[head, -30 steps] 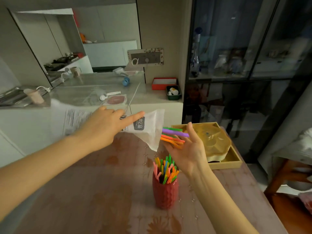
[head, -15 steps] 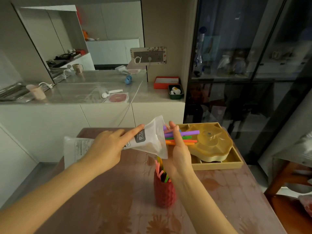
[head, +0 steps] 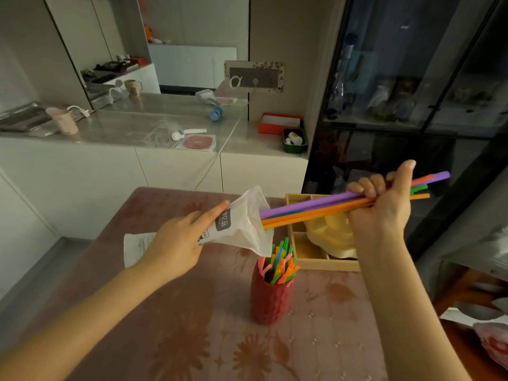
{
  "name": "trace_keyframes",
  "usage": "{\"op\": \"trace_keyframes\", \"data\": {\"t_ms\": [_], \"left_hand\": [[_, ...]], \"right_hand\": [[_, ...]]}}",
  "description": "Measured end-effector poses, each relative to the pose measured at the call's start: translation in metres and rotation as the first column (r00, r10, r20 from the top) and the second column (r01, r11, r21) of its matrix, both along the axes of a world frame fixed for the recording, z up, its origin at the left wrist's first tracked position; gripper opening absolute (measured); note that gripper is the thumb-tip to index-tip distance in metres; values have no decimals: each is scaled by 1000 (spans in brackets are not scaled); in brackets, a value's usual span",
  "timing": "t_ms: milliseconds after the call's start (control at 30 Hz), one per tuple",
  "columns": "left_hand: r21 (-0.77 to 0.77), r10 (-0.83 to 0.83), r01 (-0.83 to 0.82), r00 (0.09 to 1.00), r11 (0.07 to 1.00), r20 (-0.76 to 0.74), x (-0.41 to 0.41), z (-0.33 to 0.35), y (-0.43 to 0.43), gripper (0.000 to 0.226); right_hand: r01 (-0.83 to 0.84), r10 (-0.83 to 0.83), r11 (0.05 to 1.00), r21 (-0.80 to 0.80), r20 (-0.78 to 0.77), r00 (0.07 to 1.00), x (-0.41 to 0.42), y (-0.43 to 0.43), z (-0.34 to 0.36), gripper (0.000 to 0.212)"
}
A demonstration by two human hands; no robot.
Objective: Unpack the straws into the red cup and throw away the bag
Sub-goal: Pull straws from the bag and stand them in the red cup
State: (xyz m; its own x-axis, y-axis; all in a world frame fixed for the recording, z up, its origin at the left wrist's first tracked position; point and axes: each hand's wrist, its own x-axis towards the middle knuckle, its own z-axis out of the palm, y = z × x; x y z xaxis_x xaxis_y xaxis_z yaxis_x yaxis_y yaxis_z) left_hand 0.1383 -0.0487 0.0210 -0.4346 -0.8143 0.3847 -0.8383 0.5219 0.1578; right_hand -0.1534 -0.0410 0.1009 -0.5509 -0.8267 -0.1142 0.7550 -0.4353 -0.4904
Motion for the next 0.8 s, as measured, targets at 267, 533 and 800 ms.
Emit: {"op": "trace_keyframes", "data": {"t_ms": [267, 533, 800], "left_hand": [[111, 178, -167, 980, 980, -89, 32, -43, -1, 92], [295, 208, -163, 969, 942, -130, 39, -97, -10, 94], [398, 258, -260, 964, 880, 60, 26, -135, -15, 90]], "right_hand": [[48, -49, 999, -12, -215, 975, -38, 6, 16, 38], [-142, 54, 982, -125, -534, 844, 3, 8, 23, 44], [-396, 66, 862, -316, -706, 705, 24, 21, 28, 44]]}}
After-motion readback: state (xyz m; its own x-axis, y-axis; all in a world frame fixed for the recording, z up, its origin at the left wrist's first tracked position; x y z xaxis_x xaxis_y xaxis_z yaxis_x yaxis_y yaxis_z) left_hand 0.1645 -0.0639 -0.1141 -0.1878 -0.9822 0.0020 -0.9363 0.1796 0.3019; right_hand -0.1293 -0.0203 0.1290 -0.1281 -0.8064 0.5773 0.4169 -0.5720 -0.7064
